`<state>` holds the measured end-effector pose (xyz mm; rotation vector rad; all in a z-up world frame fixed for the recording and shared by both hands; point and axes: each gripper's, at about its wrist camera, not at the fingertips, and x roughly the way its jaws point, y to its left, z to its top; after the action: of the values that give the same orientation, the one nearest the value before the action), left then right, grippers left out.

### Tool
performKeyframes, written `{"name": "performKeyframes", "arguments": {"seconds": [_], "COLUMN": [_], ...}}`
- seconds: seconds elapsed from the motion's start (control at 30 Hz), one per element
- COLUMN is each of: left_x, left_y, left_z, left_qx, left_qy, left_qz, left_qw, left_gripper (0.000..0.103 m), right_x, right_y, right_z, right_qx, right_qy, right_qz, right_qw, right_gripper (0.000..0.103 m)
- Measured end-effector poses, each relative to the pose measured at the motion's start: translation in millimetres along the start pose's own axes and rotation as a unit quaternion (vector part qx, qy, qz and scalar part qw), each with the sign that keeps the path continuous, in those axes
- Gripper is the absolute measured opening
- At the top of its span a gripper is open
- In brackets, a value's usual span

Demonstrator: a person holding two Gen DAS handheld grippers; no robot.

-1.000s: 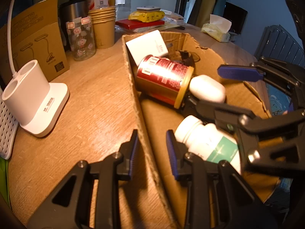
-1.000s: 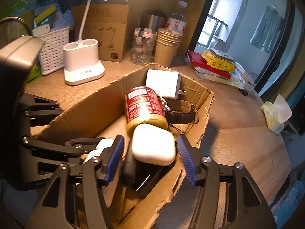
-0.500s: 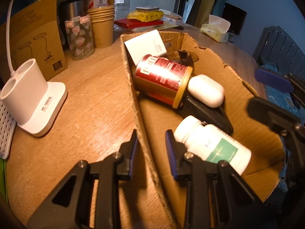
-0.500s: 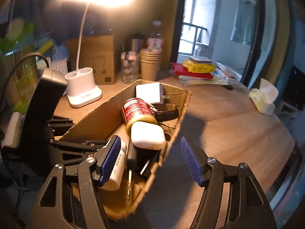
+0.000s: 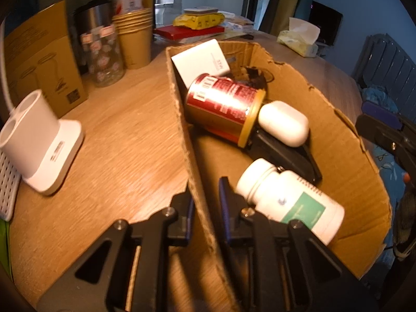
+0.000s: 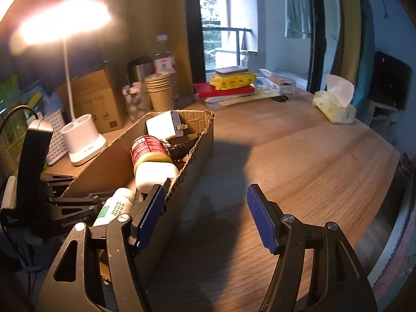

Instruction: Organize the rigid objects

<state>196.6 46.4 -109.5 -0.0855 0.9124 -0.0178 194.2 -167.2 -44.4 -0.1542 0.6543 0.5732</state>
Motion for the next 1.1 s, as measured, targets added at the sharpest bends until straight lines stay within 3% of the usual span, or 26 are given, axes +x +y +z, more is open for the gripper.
{"name": "performKeyframes", "arguments": {"seconds": [0.43,1.1], "left_x": [44.6,98.6], "left_y": [-41.4,-85.5], "left_z": [54.1,118.2], "left_qx": [0.01,0.028], "left_qy": [0.014,0.003], "left_qz": [-0.005,-0.008], "left_qw": [0.9998,0.9996], "left_gripper": [0.017,0.018], "right_x": [15.7,48.8], "right_y": [-73.9,-146.3], "right_z": [6.8,27.7], "right_qx": [0.036,0.068], "right_qy": [0.0,-0.008], "right_qz": [-0.021,-0.041], "right_qw": [0.999,0.997], "right_gripper": [0.069,0.069]}}
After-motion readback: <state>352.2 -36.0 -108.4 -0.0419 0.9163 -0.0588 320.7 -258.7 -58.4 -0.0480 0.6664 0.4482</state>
